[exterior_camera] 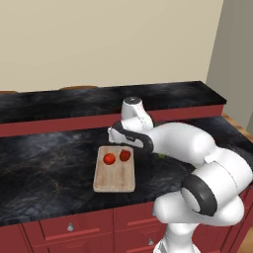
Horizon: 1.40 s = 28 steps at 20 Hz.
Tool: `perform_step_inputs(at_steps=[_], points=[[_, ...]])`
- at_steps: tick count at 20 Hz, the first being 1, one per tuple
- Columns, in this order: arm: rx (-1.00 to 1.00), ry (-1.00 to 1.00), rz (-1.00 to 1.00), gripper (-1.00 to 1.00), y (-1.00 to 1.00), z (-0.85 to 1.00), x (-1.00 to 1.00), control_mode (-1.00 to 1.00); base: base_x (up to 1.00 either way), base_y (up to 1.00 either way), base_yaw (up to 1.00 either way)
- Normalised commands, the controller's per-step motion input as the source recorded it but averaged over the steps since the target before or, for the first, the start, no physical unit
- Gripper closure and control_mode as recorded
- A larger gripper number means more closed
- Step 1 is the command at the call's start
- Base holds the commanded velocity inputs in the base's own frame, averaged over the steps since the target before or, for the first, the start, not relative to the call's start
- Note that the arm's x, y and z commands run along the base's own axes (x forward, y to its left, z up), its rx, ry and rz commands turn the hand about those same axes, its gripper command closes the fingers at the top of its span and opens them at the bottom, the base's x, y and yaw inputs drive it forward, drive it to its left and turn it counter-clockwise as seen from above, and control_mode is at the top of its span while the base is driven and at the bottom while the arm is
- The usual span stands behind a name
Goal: Place the avocado, onion, tomato, and bell pepper on the cutting board.
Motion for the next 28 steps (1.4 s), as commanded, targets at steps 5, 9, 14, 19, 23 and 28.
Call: perform_step_inputs(at_steps=[5,9,14,19,23,28], points=[[0.02,-0.13,0.0,-1.0,-0.51,0.4,-0.53,-1.0,0.0,0.0,0.0],[0.03,-0.06,-0.02,-1.0,-0.58,0.28,-0.34,-1.0,0.0,0.0,0.0],[0.03,-0.02,-0.03,-1.0,-0.62,0.18,-0.16,-1.0,0.0,0.0,0.0],[0.01,0.0,-0.02,-1.0,-0.42,0.03,0.0,-1.0,0.0,0.0,0.0],[0.0,0.06,0.0,-1.0,-0.23,0.0,0.25,-1.0,0.0,0.0,0.0],[0.0,0.07,0.0,-1.0,-0.32,0.0,0.39,-1.0,0.0,0.0,0.0]])
